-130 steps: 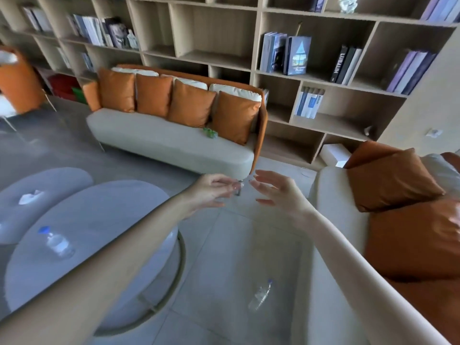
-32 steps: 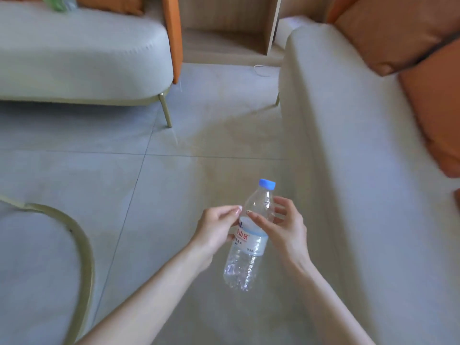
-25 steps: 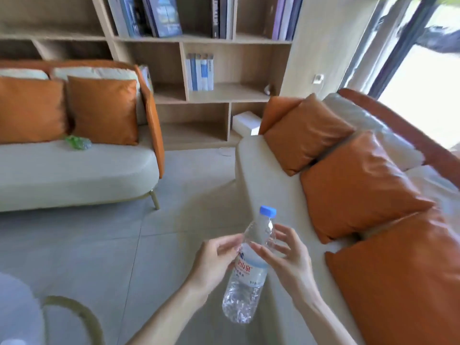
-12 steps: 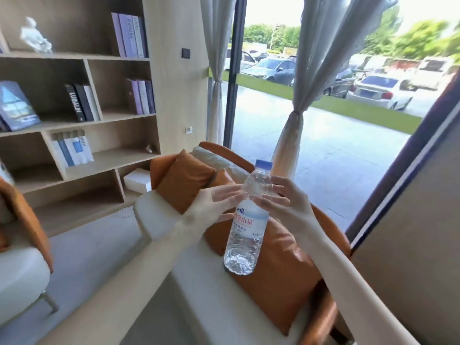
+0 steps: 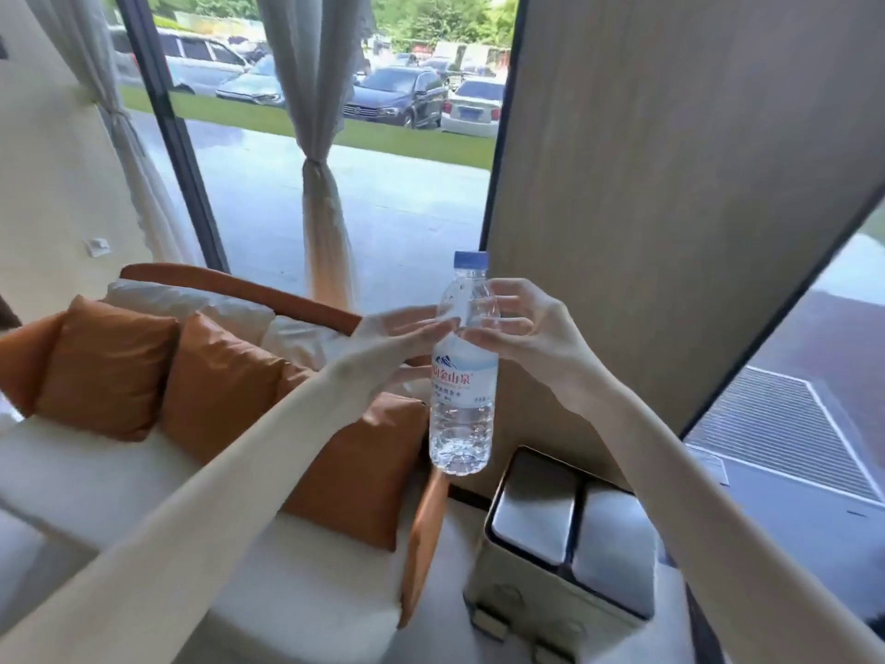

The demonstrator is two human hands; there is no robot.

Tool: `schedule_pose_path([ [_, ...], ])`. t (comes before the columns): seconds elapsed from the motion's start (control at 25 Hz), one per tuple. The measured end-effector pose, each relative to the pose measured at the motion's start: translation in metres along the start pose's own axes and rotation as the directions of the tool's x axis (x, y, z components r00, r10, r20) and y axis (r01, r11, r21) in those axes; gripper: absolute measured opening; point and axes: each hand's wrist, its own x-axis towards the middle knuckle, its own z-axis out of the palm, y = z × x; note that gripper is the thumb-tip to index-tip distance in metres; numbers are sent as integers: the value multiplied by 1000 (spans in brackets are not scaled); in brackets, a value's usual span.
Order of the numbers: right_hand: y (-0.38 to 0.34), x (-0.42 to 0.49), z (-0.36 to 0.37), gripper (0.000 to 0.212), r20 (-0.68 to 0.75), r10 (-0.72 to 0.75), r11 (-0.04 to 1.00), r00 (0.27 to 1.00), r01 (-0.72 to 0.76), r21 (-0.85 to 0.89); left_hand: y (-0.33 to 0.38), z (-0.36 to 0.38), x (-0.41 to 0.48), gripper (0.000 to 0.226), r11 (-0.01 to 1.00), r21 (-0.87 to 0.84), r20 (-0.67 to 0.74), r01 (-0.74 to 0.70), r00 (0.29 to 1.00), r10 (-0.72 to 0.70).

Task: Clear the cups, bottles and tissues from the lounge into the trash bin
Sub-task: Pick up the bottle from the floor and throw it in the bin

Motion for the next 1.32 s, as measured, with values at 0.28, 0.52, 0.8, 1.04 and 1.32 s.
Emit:
schedule_pose_path([
  [0.28,53,-32,-128,52,-140,94,994,986,-102,-46,-12,133,45,37,1000,-8,167,10,986,-9],
  [0.52,91,-35,-174,57,-202,178,982,963,-188,-30,-26,178,77,44,1000,22,246,22,969,-27],
  [0.8,118,-7,-168,56,-241,292,955,926,-295,23,-26,169,130,53,992,113,345,53,934,-89],
  [1.04,127,21,-151,51,-301,321,945,898,-325,38,-22,145,178,47,968,251,449,18,884,-133],
  [1.32,147,46,-146,49,-337,356,924,872,-383,-16,-34,139,218,46,960,277,503,29,847,-171],
])
